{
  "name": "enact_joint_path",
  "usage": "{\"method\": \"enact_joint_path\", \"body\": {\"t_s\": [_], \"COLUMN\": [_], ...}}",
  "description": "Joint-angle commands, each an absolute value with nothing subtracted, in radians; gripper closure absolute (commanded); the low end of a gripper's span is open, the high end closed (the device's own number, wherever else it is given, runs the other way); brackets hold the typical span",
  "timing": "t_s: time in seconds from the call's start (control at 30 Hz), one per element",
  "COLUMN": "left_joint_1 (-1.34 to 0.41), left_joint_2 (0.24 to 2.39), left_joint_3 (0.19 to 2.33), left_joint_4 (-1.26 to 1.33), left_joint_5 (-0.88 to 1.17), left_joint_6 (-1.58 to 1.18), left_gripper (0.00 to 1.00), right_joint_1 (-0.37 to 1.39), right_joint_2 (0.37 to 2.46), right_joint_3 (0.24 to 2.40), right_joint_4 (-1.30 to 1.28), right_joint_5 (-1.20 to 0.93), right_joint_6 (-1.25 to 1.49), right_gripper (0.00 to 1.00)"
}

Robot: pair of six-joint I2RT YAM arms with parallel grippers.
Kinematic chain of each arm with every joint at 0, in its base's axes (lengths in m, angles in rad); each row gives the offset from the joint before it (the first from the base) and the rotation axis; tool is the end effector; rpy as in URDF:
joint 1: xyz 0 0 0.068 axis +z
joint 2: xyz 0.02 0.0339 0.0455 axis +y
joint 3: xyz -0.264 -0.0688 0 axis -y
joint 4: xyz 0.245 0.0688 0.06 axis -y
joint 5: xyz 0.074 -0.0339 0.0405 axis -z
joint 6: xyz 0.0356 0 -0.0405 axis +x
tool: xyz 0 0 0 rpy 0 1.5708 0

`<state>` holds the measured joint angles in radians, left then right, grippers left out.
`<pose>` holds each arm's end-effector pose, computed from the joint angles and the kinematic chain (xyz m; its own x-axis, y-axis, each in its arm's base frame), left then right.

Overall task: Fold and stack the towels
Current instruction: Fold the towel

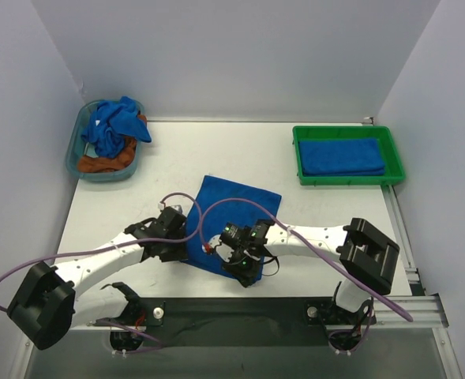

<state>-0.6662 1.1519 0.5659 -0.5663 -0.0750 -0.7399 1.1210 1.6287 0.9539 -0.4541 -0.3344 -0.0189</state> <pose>0.1545 -0.1181 0.1691 -0.9299 -0.1242 -0.3463 -0.0469 0.9736 -0.2234 0.1243 0.2843 0.1736 -0.3757 -0.8193 -0.4332 -0.9189 0.2689 0.2885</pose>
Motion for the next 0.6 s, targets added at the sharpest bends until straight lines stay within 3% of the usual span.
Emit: {"method": "enact_joint_path", "body": {"t_s": [0.0,0.33,0.57], "left_joint_1": [-0.669,-0.670,-0.660], "left_joint_2": [1.100,1.009,1.211], "left_joint_3": [0.545,0.673,0.843], "left_joint_4": [-0.615,-0.661,-0.634], "left_joint_5": [-0.101,-0.166,-0.252], "left_joint_6": [-0.773,-0.848,-0.827], "left_gripper": [0.55,0.55,0.54], "right_joint_1": [1.138,1.140,1.140], "right_joint_2": [1.624,1.723,1.729], "right_joint_3": [0.994,1.008,1.006], "right_joint_4": [-0.531,-0.561,-0.561], "right_joint_5": [-0.409,-0.453,-0.457], "right_joint_6": [-0.049,-0.057,-0.055], "right_gripper": [0.77,0.77,0.78]}}
